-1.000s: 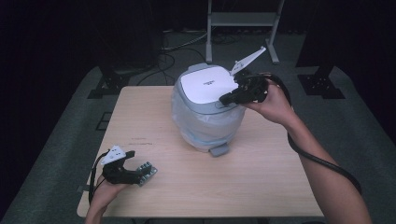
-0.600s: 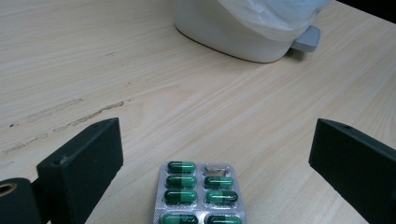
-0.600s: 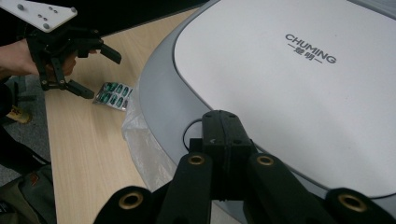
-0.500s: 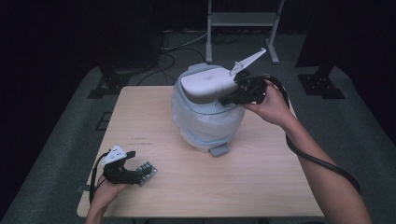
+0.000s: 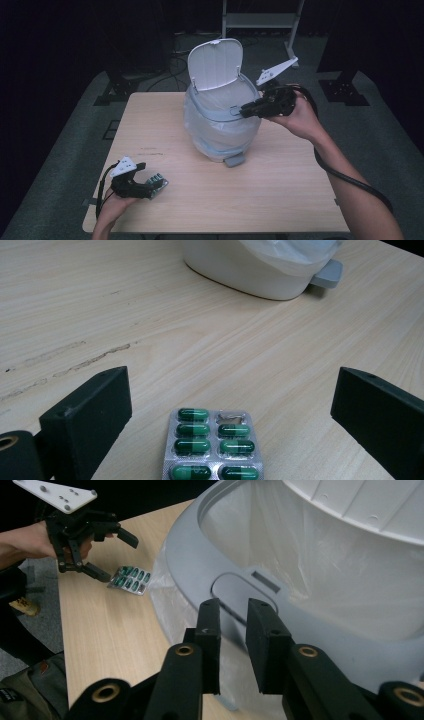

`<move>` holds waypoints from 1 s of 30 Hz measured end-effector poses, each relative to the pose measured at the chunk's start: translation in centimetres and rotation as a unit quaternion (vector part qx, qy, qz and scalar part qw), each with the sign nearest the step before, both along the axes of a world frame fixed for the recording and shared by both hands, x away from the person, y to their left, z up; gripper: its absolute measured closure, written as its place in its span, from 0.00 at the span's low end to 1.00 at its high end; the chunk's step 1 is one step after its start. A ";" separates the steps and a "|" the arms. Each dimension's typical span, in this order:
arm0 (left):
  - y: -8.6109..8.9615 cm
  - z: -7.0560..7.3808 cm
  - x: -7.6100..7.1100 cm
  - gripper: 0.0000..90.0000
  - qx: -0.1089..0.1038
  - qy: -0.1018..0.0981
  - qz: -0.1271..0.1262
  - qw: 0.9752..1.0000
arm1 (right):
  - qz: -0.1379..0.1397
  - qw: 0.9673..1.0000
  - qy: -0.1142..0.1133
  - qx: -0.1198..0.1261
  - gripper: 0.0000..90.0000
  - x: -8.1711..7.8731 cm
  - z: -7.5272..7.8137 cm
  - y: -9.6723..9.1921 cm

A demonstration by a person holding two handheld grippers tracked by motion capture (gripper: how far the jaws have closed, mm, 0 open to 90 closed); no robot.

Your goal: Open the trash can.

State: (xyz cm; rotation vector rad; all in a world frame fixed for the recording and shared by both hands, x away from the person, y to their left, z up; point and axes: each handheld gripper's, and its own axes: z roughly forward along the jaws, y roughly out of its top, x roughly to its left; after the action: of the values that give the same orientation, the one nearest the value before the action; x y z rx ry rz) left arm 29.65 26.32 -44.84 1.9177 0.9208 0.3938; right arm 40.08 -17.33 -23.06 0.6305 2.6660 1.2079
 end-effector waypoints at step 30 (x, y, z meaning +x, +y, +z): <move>-0.5 -0.2 -0.2 0.02 0.013 0.005 -0.007 1.000 | -0.031 0.999 0.026 0.026 0.64 -2.9 -6.0 -6.9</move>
State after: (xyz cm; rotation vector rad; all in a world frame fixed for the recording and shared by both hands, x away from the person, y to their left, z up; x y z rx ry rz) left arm 29.46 25.83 -45.05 1.9503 0.9120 0.3895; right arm 37.19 -24.26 -29.09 0.7589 2.6429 1.2653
